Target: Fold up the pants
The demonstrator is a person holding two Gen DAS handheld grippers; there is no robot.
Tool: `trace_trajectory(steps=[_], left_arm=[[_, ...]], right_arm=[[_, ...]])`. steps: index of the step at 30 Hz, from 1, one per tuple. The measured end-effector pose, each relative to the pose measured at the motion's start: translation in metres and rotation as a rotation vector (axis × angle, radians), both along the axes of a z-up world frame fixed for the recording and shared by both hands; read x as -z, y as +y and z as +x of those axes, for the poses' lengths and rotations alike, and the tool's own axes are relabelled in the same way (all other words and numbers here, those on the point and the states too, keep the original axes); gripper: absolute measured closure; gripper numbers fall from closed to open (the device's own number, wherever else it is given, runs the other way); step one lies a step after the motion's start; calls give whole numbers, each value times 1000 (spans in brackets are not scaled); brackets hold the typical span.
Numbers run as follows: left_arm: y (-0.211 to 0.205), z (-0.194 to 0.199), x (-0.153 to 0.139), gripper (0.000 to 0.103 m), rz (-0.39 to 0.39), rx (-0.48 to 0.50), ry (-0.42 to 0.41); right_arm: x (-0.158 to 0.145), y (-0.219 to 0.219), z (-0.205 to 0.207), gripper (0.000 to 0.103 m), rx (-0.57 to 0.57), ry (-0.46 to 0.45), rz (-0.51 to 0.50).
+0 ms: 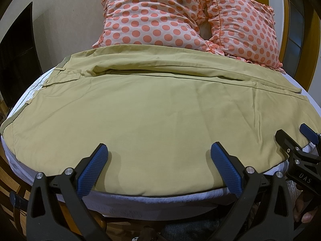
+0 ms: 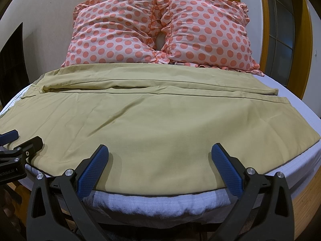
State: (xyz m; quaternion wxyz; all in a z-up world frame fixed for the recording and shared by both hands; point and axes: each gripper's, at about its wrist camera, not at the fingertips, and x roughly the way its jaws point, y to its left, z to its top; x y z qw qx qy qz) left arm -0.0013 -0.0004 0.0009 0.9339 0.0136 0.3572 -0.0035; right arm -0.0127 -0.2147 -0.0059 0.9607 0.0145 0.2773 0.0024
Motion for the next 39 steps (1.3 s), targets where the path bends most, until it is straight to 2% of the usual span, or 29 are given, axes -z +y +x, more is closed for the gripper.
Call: trace_trajectory(steps=[17,19,20,22,25,28,29,30,33,36,39], left_arm=[[-1,0,-8,2,1,1,-4],[0,-1,-10,2,5,7,-8],[1,1,-16,2,4,16,-8],[3,3,-21,2,3,28,7],[2,11,-29,2,83,5,-16],[0,18,-38,2,147,-9,-70],[0,19,-39,2,148,-5,-80],[0,24,-45,2,141,6,-96],[0,31,-52,2,135,32,-120],[1,39,-54,2,150,36,-138],[4,47,-53,2,151,33,-140]], right_arm=[[1,-2,-3,1,-8,1,-1],[-3,-8,3,1,-44,48,8],[-15,-13,4,1,-56,86,16],[-28,-27,12,1,-39,81,35],[-66,-70,41,1,57,53,27],[-96,-123,106,1,208,92,21],[-98,-137,124,8,243,108,26],[-99,-148,147,19,282,133,35],[-91,-185,227,35,415,253,84],[-74,-220,294,42,575,332,147],[-60,-240,333,43,690,367,176]])
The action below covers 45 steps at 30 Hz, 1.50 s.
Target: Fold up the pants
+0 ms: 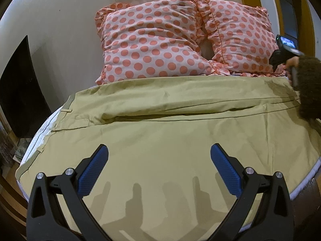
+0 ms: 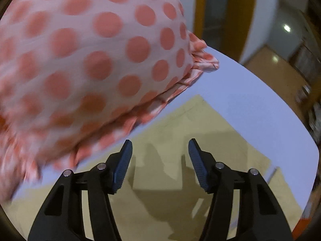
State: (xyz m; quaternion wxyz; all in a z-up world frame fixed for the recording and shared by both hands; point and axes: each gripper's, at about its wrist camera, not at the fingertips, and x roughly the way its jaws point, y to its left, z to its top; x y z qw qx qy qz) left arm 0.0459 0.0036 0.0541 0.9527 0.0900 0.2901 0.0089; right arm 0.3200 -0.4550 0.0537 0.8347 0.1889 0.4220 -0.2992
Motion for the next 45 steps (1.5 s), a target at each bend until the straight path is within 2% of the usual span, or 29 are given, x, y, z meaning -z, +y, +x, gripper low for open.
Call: trace_trajectory(steps=[4,5,7,10,11,13,16,17,20,24,27,28,29,31,34,37,39,41,45], left_arm=[[5,3,5,2,-2,-6,-3],[6,7,6,2,-6,-6,2],[9,8,10,2,-15,-4,8],[12,11,14,2,-41,0,20],[13,13,15,2,-50,0,26],[14,12,17,2,-58,-4,30],[16,10,17,2,-64,-16,28],[18,8,17,2,-66,-21,25],[27,1,14,2,-94,-38,13],[42,-8,6,2,-176,-42,-9],[54,-11,1,2,-256,-39,-25],[59,-12,-2,2,-280,-38,-32],[63,-13,-5,2,-297,-41,-42],[68,-13,-13,2,-305,-46,-64],[75,-10,-26,2,-305,-28,-105],[80,4,-35,2,-308,5,-106],[85,15,-38,2,-315,7,-86],[92,24,-40,2,-324,-12,-62],[112,39,-40,2,-387,-48,-34]], right_arm=[[19,-11,31,46,72,71,-52],[26,-14,35,51,81,89,-43],[29,-18,31,55,69,43,-38],[33,-20,24,71,-3,-14,-40],[35,-21,22,79,-19,-34,-40],[38,-30,17,88,-19,-65,-33],[44,-47,11,98,-8,-131,32],[48,-60,6,99,3,-177,93],[42,-72,-17,100,16,-291,205],[24,-86,-66,100,-50,-473,275],[10,-82,-136,100,-106,-604,363],[10,-82,-171,100,-129,-645,399],[4,-63,-201,100,-138,-657,416],[12,-50,-257,100,-144,-663,465],[35,-40,-296,100,-135,-597,562],[48,-39,-303,95,-120,-525,625],[53,-35,-302,85,-108,-492,650],[59,-31,-299,77,-109,-468,676],[69,-26,-292,71,-100,-445,728]])
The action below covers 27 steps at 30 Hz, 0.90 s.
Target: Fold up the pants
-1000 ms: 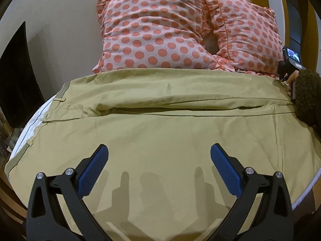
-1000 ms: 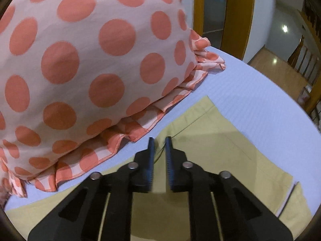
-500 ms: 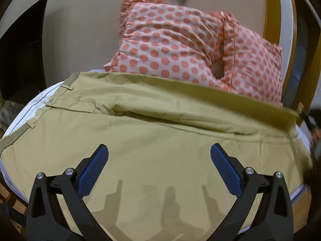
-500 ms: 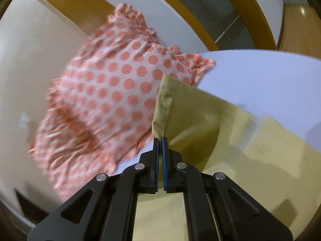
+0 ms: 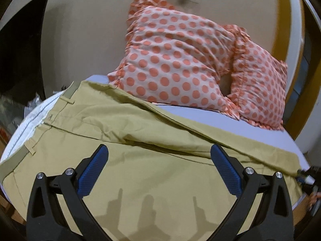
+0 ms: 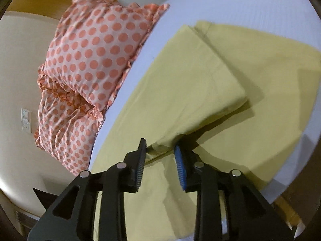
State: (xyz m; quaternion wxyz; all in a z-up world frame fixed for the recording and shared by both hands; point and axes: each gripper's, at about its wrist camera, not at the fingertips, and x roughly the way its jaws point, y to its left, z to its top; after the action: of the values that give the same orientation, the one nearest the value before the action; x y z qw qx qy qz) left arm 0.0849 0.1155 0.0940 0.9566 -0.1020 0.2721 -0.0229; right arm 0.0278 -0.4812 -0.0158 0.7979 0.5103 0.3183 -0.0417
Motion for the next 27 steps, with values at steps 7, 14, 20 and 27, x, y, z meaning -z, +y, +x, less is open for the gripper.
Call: trace_trajectory(steps=[7,14,20,27], left_arm=[[11,43,-1,2,-45,27,49],[18,107,1,3,-119,31,164],[21,165,18,17,-152,-25,276],[52,182,38,93,-305,-93,331]], right_arm=[[-3,2,24,100,5,-76,-29],[-30,-13,-14,101,22,-362,-10],[-37,-13,-26,101,1,-396,-44],[-42,-12,-20,101,-3,-404,-55]])
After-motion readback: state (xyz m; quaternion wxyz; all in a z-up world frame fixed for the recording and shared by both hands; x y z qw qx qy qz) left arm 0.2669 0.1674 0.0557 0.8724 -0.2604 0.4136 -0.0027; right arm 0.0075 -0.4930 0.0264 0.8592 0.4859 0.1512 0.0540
